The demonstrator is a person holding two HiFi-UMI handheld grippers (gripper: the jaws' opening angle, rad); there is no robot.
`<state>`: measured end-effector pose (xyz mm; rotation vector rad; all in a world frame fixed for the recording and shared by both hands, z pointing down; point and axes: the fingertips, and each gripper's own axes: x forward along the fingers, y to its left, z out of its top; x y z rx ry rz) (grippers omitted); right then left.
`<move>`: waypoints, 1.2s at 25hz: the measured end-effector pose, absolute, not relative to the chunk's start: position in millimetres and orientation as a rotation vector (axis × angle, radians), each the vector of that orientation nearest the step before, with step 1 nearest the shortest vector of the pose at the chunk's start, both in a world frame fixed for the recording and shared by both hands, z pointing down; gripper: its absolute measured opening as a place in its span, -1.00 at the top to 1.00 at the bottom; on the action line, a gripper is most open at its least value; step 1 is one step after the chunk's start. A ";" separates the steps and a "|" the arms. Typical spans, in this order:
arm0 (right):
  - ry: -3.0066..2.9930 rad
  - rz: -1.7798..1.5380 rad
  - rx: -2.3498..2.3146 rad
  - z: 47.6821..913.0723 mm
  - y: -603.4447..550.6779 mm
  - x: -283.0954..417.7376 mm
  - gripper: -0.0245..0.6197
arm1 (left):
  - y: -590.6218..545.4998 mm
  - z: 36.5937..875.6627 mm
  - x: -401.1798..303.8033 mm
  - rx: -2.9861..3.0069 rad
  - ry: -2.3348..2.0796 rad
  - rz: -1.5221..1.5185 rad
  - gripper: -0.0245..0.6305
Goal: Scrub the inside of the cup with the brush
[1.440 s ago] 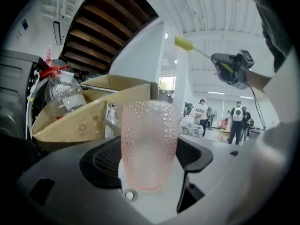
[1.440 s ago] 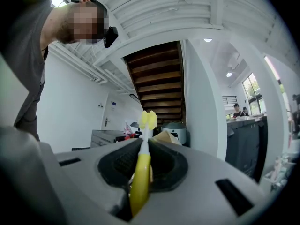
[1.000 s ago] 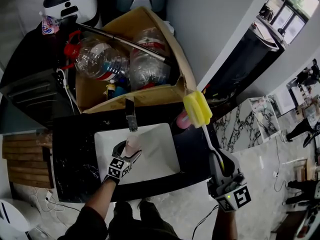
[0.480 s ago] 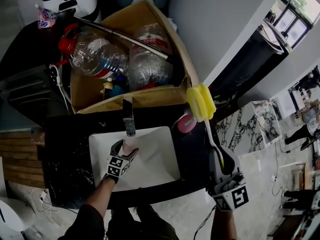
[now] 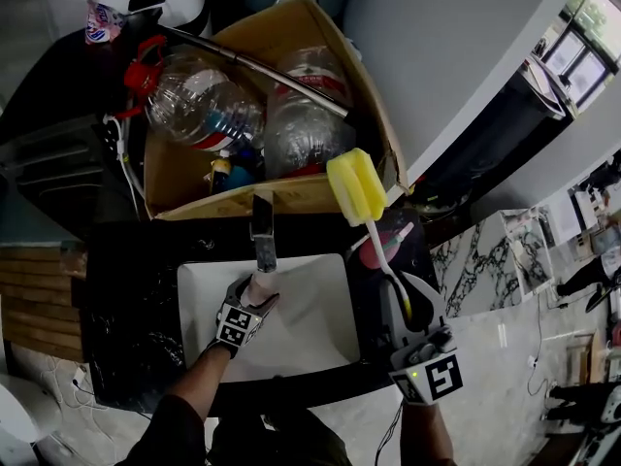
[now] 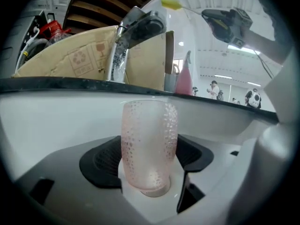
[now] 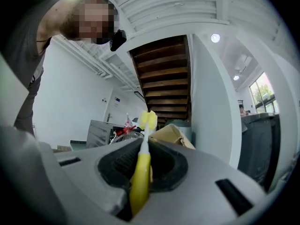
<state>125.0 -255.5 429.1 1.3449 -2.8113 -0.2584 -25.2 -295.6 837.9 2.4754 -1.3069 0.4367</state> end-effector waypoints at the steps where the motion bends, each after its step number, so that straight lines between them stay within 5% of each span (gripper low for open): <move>1: -2.815 -0.259 1.331 431.7 -256.4 120.9 0.80 | -295.8 841.8 -24.7 2.480 -1.304 0.447 -0.15; 30: -2.865 -0.231 1.261 439.7 -268.1 99.1 0.80 | -295.7 873.2 -17.3 2.481 -1.180 0.639 -0.30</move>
